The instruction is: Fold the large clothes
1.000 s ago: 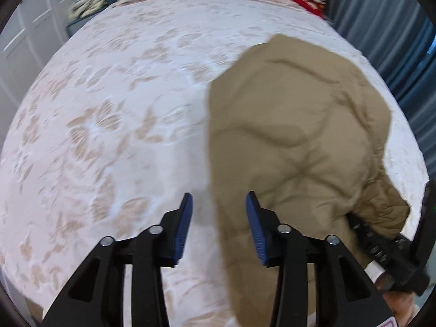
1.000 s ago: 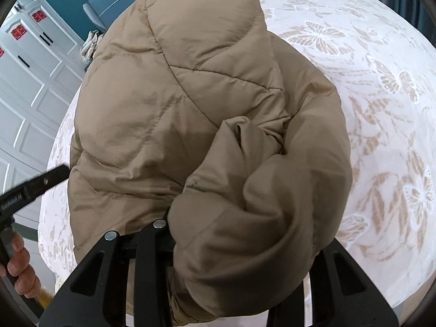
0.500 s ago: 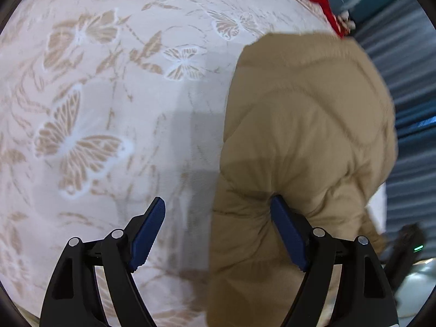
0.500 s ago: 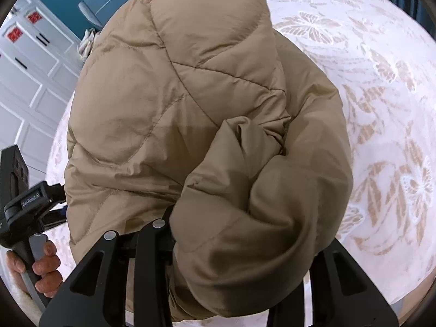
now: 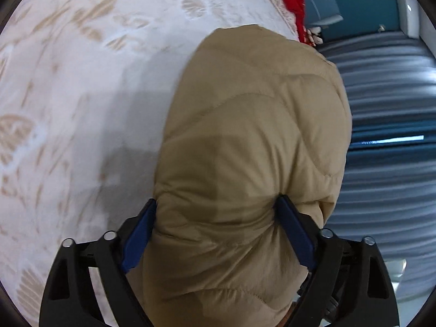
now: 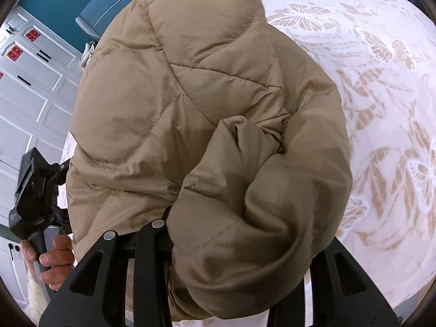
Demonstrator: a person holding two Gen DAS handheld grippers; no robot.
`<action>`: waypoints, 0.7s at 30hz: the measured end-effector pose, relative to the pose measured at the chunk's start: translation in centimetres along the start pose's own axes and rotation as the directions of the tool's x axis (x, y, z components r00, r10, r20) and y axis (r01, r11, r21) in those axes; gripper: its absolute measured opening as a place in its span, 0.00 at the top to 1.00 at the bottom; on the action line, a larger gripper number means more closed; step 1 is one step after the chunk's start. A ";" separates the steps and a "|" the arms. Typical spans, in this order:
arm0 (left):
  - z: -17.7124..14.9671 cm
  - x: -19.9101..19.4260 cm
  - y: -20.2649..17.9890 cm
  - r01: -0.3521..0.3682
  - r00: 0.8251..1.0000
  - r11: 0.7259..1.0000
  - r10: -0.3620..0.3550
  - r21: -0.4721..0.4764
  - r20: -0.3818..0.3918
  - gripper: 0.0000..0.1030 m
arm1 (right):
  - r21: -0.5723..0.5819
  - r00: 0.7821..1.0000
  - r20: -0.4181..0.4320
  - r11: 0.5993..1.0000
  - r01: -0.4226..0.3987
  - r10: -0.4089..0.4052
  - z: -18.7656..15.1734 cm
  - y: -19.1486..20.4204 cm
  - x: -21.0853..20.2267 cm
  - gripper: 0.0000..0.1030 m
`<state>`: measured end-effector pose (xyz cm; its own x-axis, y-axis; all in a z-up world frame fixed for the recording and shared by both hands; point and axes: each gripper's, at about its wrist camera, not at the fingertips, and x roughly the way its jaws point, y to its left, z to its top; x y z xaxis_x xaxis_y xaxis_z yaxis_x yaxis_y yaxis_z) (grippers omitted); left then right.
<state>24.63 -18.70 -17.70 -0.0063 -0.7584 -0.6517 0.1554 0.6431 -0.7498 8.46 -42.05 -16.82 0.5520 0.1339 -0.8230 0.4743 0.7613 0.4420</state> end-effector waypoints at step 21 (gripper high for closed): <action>5.6 -15.0 -0.9 -0.275 0.935 0.916 0.185 0.292 0.303 0.66 | -0.317 0.991 0.119 0.948 -0.015 0.055 0.7 18.9 4.9 0.79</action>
<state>30.14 -8.47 -6.59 0.3223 -0.6225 -0.7131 0.4324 0.7670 -0.4741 20.57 -27.43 -12.26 0.6548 0.0993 -0.7492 0.2241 0.9212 0.3181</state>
